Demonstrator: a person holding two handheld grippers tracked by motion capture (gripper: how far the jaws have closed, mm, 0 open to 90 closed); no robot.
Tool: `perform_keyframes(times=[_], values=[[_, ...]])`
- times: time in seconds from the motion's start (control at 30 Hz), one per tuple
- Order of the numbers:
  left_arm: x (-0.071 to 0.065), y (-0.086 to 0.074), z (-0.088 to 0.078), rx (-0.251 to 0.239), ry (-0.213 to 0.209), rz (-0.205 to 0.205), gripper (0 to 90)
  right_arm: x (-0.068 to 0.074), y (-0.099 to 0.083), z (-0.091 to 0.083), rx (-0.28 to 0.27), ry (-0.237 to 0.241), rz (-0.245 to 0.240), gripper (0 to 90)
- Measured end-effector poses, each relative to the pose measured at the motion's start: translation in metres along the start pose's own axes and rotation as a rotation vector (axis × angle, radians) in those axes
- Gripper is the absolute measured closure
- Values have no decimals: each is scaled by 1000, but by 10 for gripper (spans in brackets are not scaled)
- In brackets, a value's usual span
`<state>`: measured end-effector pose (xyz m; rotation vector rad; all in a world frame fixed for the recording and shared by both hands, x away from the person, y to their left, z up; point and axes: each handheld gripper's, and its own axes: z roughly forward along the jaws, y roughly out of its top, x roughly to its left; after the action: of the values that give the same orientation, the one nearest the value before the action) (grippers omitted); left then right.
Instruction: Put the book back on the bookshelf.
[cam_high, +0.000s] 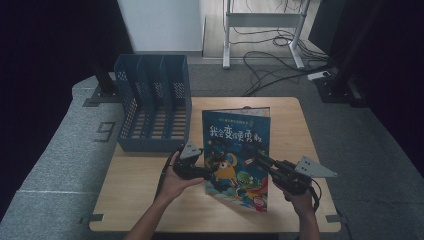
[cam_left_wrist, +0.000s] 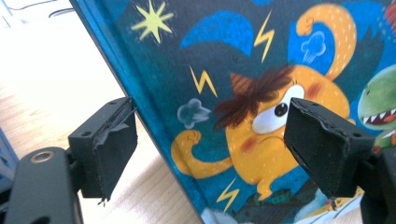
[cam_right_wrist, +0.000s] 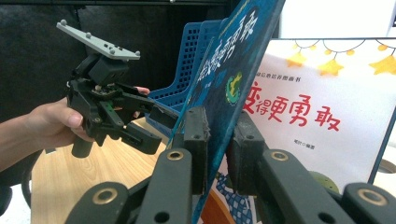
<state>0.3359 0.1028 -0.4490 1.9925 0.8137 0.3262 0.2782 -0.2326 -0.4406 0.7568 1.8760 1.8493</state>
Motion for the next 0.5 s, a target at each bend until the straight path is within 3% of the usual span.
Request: perform_keyframes(times=[0.27, 0.4, 0.5], values=[[9, 6, 7, 24, 10, -30, 159, -1, -2, -2, -4, 3, -12, 778], [12, 8, 12, 6, -36, -53, 163, 0, -3, -3, -10, 11, -31, 775], [15, 10, 18, -7, -101, -70, 164, -1, -3, -3, -14, 15, -37, 775]])
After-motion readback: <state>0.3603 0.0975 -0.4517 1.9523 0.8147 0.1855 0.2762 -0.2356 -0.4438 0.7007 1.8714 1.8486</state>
